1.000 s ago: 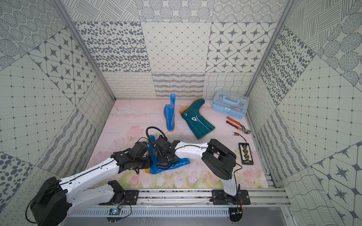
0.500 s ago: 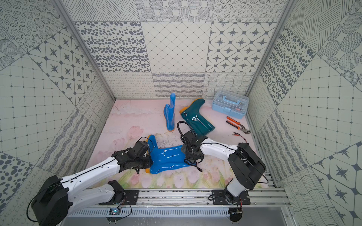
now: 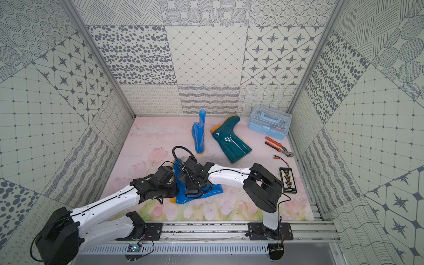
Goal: Wipe the rubber boots with a cloth
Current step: Wipe the dirt off the rubber boot.
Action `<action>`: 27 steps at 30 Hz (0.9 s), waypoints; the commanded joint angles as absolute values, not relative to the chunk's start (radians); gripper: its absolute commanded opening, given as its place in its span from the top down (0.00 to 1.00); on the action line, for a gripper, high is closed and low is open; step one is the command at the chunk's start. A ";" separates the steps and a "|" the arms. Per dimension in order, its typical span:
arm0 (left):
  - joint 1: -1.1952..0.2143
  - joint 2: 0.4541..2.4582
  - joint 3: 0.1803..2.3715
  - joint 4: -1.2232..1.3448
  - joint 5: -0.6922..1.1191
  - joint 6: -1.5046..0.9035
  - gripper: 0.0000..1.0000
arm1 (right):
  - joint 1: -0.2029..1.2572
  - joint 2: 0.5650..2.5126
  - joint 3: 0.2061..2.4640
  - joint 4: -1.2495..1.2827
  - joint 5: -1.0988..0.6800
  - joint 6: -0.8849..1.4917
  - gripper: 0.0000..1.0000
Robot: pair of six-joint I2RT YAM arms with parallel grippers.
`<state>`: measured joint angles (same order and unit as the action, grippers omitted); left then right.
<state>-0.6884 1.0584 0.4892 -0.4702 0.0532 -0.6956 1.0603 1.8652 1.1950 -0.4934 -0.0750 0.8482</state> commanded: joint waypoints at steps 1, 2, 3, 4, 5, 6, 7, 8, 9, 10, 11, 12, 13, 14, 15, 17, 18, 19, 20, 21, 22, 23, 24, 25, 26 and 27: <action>-0.701 1.068 0.450 -0.413 0.095 -0.645 1.00 | 1.020 1.895 1.067 -0.574 -0.111 0.884 1.00; -0.701 1.071 0.454 -0.424 0.089 -0.647 1.00 | 0.992 1.887 1.028 -0.612 -0.121 0.885 1.00; -0.701 1.071 0.458 -0.440 0.082 -0.648 1.00 | 0.952 1.854 0.974 -0.647 -0.122 0.884 1.00; -0.701 1.066 0.457 -0.445 0.076 -0.648 1.00 | 0.909 1.796 0.915 -0.677 -0.098 0.882 1.00; -0.701 1.055 0.451 -0.445 0.070 -0.648 1.00 | 0.875 1.722 0.875 -0.708 -0.068 0.879 1.00; -0.701 1.041 0.441 -0.445 0.068 -0.648 1.00 | 0.836 1.641 0.843 -0.741 -0.033 0.866 1.00; -0.701 1.026 0.427 -0.443 0.066 -0.648 1.00 | 0.799 1.563 0.831 -0.776 -0.008 0.847 1.00; -0.701 1.017 0.416 -0.432 0.066 -0.647 1.00 | 0.773 1.506 0.835 -0.803 0.007 0.829 1.00; -0.700 1.008 0.406 -0.417 0.067 -0.644 1.00 | 0.749 1.454 0.850 -0.828 0.022 0.807 1.00; -0.701 1.003 0.402 -0.405 0.068 -0.641 1.00 | 0.737 1.409 0.874 -0.842 0.040 0.792 1.00; -0.701 1.002 0.402 -0.394 0.070 -0.640 1.00 | 0.733 1.369 0.898 -0.848 0.057 0.785 1.00; -0.702 1.001 0.405 -0.386 0.074 -0.640 1.00 | 0.733 1.337 0.916 -0.844 0.071 0.786 1.00; -0.701 1.002 0.410 -0.370 0.088 -0.633 1.00 | 0.733 1.308 0.934 -0.831 0.080 0.791 1.00; -0.702 1.003 0.415 -0.353 0.101 -0.631 0.93 | 0.733 1.283 0.947 -0.808 0.084 0.798 1.00; -0.701 1.005 0.421 -0.346 0.111 -0.631 0.81 | 0.736 1.265 0.954 -0.785 0.079 0.805 1.00; -0.701 1.014 0.448 -0.365 0.121 -0.629 0.59 | 0.743 1.249 0.966 -0.734 0.070 0.821 1.00; -0.701 1.015 0.468 -0.387 0.117 -0.628 0.54 | 0.756 1.253 0.973 -0.718 0.070 0.825 1.00; -0.701 1.013 0.487 -0.417 0.112 -0.628 0.51 | 0.776 1.266 0.982 -0.699 0.073 0.827 1.00; -0.701 1.006 0.504 -0.443 0.108 -0.628 0.48 | 0.799 1.289 0.992 -0.682 0.074 0.832 1.00; -0.701 0.991 0.517 -0.480 0.106 -0.628 0.44 | 0.824 1.314 1.005 -0.664 0.069 0.834 1.00; -0.701 0.969 0.527 -0.505 0.110 -0.627 0.39 | 0.852 1.359 1.020 -0.644 0.056 0.836 1.00; -0.701 0.943 0.532 -0.522 0.115 -0.628 0.35 | 0.879 1.399 1.037 -0.627 0.044 0.840 1.00; -0.701 0.907 0.535 -0.537 0.120 -0.632 0.31 | 0.913 1.446 1.060 -0.607 0.030 0.845 1.00; -0.701 0.866 0.532 -0.552 0.122 -0.640 0.29 | 0.947 1.499 1.086 -0.588 0.014 0.848 1.00; -0.701 0.834 0.527 -0.562 0.122 -0.649 0.28 | 0.975 1.541 1.109 -0.574 0.003 0.851 1.00; -0.701 0.802 0.517 -0.576 0.122 -0.664 0.27 | 1.007 1.594 1.135 -0.554 -0.009 0.854 1.00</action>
